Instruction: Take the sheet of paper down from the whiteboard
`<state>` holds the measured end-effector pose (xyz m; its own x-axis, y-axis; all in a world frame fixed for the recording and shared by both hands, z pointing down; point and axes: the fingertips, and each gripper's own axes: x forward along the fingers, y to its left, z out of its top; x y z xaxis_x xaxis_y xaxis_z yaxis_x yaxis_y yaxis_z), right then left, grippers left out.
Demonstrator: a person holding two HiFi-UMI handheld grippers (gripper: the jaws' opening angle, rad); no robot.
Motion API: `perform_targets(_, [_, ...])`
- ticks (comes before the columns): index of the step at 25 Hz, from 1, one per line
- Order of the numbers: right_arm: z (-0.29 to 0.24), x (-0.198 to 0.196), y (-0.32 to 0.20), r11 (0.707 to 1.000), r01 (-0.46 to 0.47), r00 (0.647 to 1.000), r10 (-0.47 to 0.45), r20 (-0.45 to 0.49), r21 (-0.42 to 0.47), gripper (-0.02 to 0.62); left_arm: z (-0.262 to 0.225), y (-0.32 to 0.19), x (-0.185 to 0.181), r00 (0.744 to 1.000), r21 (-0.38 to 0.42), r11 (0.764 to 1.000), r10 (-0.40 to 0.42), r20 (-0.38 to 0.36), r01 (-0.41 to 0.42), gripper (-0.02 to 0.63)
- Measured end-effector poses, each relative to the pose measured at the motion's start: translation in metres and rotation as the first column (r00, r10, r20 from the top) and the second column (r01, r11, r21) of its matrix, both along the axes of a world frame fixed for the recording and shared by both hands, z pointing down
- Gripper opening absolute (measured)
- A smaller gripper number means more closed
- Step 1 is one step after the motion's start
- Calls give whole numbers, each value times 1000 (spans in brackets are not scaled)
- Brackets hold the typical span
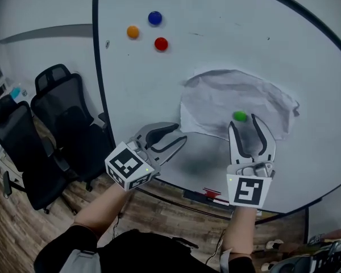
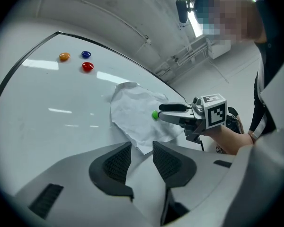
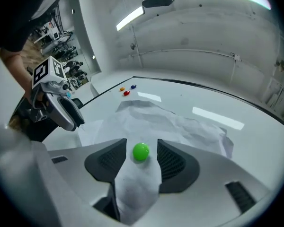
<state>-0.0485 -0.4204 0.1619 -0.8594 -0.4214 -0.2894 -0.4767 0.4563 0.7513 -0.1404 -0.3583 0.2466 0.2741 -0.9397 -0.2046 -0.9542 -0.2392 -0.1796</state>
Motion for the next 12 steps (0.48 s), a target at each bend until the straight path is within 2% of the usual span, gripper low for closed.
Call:
perform_targets(5, [4, -6, -1, 1000, -10, 1000, 10, -13, 5, 195, 0, -6, -5, 1000, -19, 1000, -23, 5, 23, 143])
perform_targets(12, [1, -9, -4, 999, -36, 999, 36, -4, -5, 195, -3, -13, 1, 1000, -30, 999, -14, 11, 14, 143])
